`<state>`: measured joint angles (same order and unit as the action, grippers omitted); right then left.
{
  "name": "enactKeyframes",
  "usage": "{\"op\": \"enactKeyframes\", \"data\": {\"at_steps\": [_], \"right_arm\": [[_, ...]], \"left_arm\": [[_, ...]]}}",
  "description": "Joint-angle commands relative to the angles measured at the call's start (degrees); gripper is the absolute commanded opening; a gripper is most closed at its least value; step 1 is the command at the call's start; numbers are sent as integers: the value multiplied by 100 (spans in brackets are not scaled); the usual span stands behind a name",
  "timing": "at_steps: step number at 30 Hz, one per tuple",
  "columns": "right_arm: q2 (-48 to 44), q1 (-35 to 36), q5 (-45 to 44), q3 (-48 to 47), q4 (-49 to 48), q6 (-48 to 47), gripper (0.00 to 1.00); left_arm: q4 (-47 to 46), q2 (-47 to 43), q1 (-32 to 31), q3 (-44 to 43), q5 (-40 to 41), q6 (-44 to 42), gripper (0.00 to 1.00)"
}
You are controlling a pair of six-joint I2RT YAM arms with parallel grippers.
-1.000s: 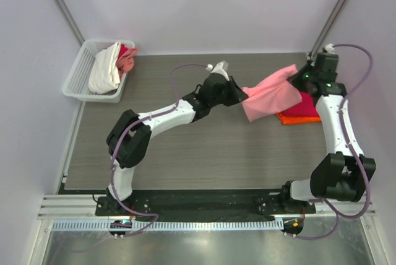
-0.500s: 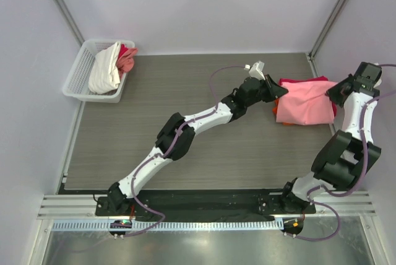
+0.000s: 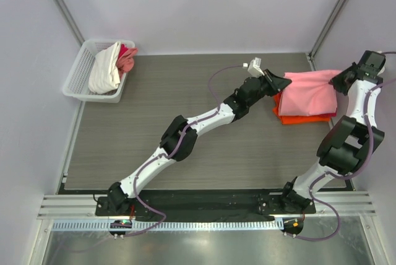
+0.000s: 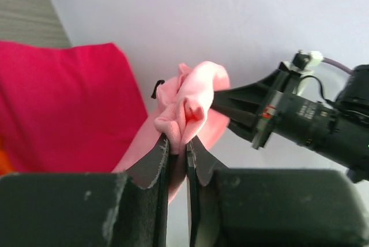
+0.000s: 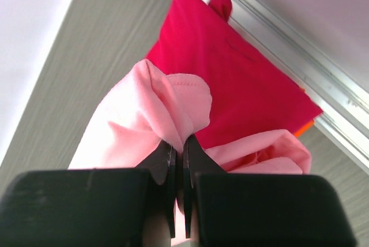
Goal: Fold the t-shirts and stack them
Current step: Neatly place the folded tshirt to the corner
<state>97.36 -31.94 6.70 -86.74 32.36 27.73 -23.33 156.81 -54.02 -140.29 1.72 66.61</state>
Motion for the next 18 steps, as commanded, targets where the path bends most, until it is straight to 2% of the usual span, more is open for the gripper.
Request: {"op": "enactKeyframes", "data": {"at_steps": [1,6,7,8,9,10,11,12,15,18], "right_arm": [[247,-31,7,-501,-327,-109,1],[757,-31,104,-809,-414,-22,2],[888,-31,112,-896,-415,-13,3],[1142,-31,156,-1097,-432,5,8],[1293,-31,208,-1204,-432,5,36],[1407,-14,192,-1275,-424,48,55],[1513,-14,174,-1432,-432,92,69],[1705,-14,156,-1520,-424,119,90],[1743,56,78,-1794,-274,49,92],[1270,320,-448,-1531,-274,-83,92]], "left_arm": [[-375,42,-30,-525,513,10,0],[-322,569,172,-841,803,607,1],[-304,761,181,-981,891,642,2],[-312,815,173,-983,1170,678,8],[-321,859,155,-965,1399,687,33],[-338,973,146,-957,1637,730,45],[-356,1061,172,-991,1917,774,60],[-304,1114,216,-1061,1894,801,99],[-391,931,427,-932,1579,486,100],[-444,-8,585,87,1516,-24,99]]}}
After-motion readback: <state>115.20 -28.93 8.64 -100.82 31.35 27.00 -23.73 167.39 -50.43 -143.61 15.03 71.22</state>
